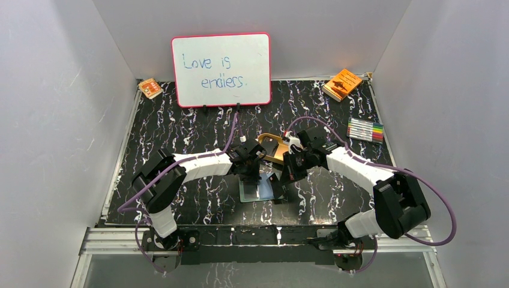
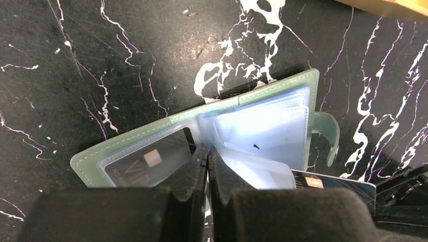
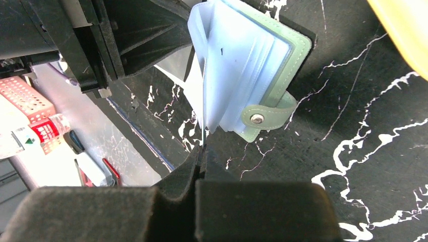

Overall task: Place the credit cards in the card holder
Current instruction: Turn over the card slot in the card holder.

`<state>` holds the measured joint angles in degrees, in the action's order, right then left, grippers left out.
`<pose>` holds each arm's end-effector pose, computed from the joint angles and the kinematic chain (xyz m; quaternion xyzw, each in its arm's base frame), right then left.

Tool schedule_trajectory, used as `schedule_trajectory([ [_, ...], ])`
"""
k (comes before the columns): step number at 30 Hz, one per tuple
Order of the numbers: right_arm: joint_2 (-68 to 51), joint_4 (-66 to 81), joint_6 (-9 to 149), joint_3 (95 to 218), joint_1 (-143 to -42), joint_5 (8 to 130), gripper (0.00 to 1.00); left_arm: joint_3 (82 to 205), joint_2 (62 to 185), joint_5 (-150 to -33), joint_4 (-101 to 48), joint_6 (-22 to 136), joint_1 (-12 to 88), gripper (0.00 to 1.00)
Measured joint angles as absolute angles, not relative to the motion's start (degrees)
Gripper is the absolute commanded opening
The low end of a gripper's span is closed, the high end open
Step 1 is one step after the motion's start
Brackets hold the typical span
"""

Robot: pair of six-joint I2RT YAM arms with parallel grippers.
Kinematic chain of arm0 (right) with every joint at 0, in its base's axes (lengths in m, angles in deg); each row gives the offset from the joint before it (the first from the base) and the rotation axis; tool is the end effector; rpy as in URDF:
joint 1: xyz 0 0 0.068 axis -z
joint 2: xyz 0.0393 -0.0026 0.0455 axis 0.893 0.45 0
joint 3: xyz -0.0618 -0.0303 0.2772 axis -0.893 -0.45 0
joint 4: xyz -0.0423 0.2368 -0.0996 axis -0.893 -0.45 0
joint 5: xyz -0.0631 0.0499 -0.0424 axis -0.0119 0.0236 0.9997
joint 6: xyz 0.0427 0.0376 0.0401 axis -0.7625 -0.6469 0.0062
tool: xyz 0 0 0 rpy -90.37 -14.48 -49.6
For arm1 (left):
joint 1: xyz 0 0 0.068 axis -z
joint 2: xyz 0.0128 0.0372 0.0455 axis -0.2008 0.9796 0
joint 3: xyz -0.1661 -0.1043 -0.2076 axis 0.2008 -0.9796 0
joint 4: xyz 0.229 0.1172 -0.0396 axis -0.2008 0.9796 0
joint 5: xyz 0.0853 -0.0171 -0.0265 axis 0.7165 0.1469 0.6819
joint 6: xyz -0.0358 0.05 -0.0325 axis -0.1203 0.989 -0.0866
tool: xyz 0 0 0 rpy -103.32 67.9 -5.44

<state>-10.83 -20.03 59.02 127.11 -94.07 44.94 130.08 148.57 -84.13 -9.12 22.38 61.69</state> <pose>0.2126 0.1612 0.1986 -0.1726 0.9174 0.3400 0.1142 0.2323 -0.2794 0.1615 0.0368 0.9565 -0.2203 0.1875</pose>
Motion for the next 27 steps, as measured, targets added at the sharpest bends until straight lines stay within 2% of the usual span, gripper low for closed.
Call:
schedule_trajectory([
  [13, -10.2, -17.2, 57.3, 126.8, -94.6, 41.9, 0.0, 130.4, 147.3, -81.8, -4.7, 24.0, 61.7, 0.08],
  [27, -5.9, -13.4, 54.0, 126.8, -99.6, 41.9, 0.0, 130.4, 146.0, -80.4, -1.9, 25.0, 61.7, 0.09],
])
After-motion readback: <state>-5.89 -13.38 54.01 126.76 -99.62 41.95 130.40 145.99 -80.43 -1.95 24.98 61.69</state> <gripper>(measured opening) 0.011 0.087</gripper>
